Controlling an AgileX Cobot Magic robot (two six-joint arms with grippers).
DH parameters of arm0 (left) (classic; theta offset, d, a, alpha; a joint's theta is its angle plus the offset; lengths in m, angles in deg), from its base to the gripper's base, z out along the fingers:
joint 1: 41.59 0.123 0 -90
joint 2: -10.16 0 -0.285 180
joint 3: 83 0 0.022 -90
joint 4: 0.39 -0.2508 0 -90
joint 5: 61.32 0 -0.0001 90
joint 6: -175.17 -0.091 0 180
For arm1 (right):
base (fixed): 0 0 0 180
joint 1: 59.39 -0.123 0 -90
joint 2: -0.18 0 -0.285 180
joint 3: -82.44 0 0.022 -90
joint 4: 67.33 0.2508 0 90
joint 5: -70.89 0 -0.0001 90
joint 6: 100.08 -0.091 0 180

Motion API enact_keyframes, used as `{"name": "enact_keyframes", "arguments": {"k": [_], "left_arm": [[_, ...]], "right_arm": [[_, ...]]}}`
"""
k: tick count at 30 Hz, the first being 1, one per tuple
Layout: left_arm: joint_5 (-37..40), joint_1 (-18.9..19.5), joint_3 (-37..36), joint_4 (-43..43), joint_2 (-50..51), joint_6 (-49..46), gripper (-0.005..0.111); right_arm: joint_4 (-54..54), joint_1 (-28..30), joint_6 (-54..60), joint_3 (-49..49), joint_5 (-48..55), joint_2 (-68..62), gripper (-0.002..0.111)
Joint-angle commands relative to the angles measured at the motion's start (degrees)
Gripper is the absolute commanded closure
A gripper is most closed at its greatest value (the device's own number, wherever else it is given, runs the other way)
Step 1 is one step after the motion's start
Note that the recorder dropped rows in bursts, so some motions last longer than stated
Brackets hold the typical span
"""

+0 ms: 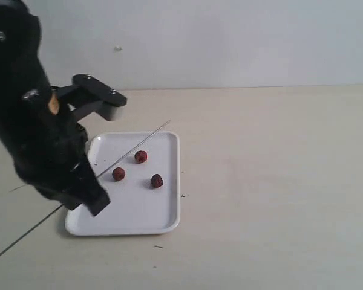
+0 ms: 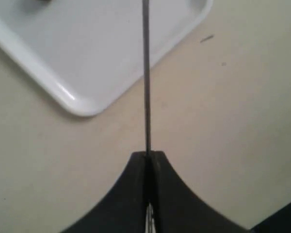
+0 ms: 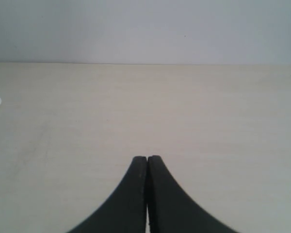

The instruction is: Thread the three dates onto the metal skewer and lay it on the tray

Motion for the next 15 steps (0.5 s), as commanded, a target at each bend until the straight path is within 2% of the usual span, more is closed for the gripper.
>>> {"name": "enact_keyframes", "arguments": {"k": [1,6,12,15], "left_arm": [[0.8,-0.2,-7.3,-0.5,-7.5,0.0,0.107],[1.3,-0.2,-14.3,-4.6,-12.9,1.8,0.107],[0.8,0.0,-18.8,-8.0,-15.9,5.0,0.107],[2.0,0.0,-19.4,-7.8,-16.2,5.6,0.107]], "right_arm": [[0.0,0.4,0.0,0.3,-0.6,0.3,0.108],[0.0,0.4,0.3,0.3,-0.8,0.3,0.108],[-15.1,0.4,5.0,0.3,-3.7,0.3,0.108],[-15.2,0.4,4.5,0.3,-3.6,0.3,0.108]]}}
